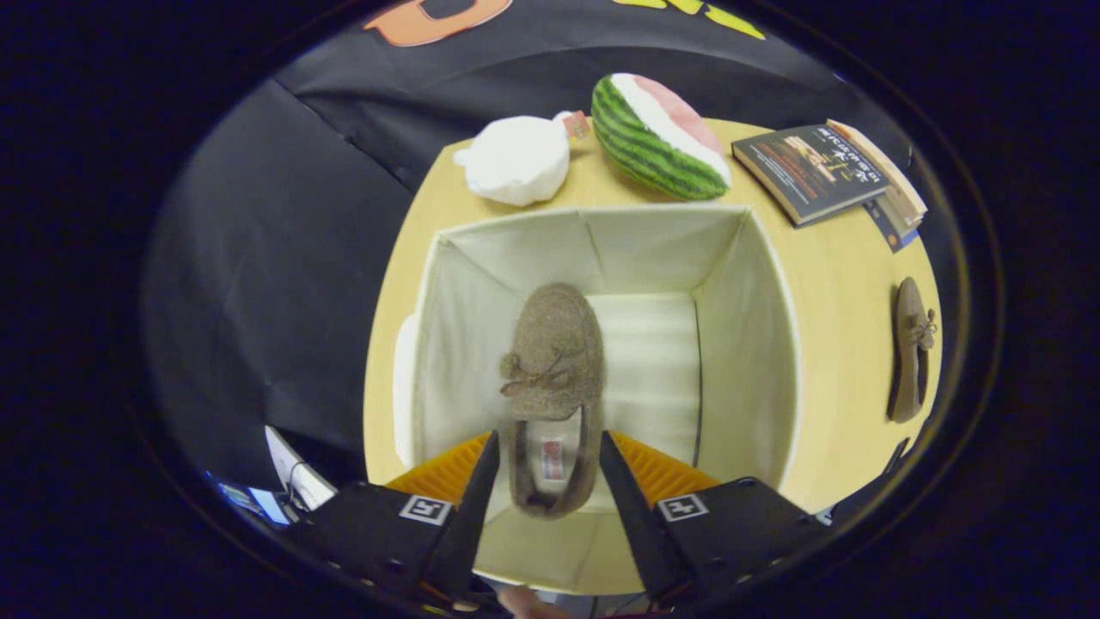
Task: Open the storage box then place both shoes into the box .Put the left shoe in first, then the right shoe, with the right side of both shoes facing outward in a uniform manner.
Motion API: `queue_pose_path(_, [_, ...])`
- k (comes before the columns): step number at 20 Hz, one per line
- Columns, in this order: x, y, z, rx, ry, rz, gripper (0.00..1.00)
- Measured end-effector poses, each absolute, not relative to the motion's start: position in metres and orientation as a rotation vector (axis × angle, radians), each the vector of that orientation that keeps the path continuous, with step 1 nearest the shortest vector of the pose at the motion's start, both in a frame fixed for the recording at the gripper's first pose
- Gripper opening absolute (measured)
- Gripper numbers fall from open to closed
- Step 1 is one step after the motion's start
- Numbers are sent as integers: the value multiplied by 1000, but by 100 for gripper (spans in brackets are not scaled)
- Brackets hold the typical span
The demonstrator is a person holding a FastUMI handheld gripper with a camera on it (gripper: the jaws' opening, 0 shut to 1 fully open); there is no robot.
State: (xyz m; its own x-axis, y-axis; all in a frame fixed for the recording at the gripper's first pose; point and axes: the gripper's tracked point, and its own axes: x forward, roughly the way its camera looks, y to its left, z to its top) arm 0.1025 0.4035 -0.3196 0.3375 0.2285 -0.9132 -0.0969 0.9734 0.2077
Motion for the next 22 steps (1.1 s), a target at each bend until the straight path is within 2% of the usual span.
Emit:
queue_pose_path(2, [100,394,-292,99,1158,241,86])
queue_pose_path(6, [90,363,-246,67,1078,283,95])
queue_pose_path(13, [89,252,-223,32,1038,301,96])
queue_pose_path(22, [116,41,-279,45,1061,168,96])
